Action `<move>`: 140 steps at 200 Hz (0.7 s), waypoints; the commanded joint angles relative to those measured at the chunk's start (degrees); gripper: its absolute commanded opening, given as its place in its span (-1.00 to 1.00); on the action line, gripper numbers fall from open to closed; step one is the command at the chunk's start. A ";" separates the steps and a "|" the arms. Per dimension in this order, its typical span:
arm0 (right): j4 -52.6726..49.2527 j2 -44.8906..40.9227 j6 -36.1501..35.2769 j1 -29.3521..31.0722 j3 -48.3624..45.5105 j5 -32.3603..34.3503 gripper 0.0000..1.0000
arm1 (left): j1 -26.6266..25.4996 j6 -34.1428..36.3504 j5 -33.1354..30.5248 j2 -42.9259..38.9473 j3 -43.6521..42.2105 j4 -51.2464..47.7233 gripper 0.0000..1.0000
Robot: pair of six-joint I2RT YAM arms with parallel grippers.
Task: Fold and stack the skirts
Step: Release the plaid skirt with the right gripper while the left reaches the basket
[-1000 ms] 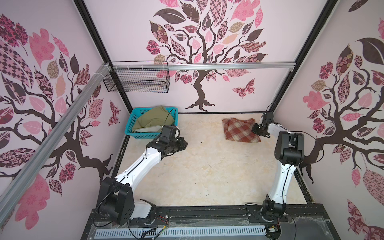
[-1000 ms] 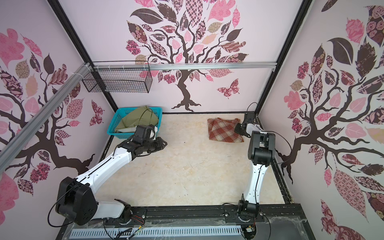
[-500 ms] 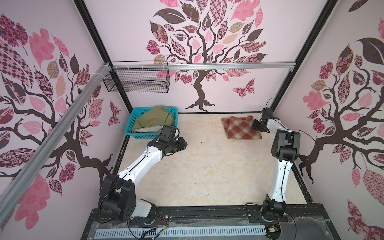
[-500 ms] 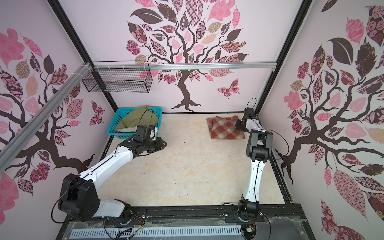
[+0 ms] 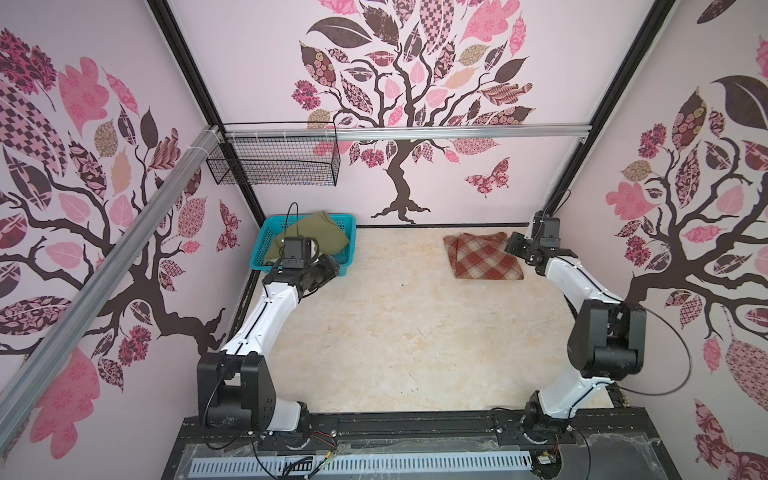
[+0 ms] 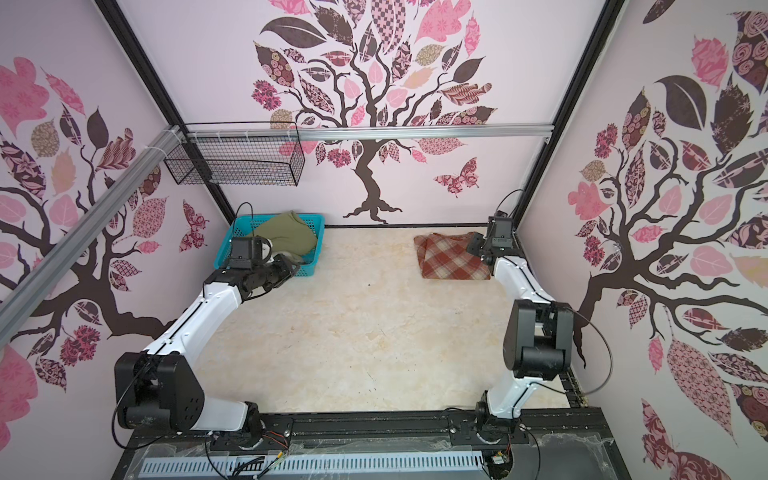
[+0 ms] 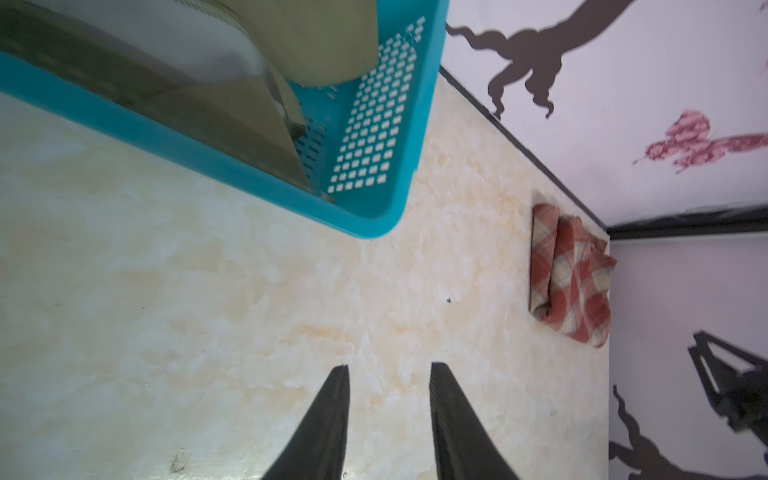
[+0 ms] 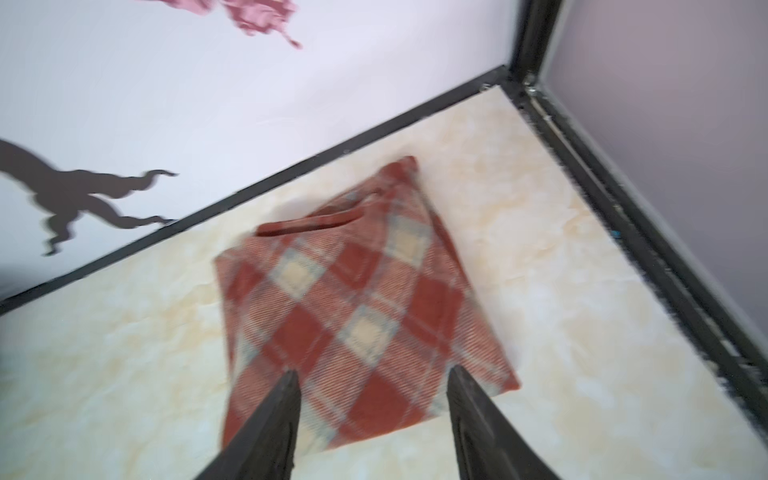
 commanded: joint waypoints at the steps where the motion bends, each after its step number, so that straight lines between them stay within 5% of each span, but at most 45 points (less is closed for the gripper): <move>1: 3.12 -3.19 6.09 2.63 -7.47 -3.66 0.19 | 1.84 0.42 -4.29 2.64 4.46 -0.57 -0.21; 44: 5.21 -8.40 8.49 8.16 -15.29 -7.57 0.15 | 3.13 7.40 -15.44 10.52 17.04 -9.34 -0.16; 140: 7.20 -9.44 10.50 13.56 -17.10 -13.50 0.19 | 16.65 12.31 -19.69 21.83 26.21 -13.35 -0.08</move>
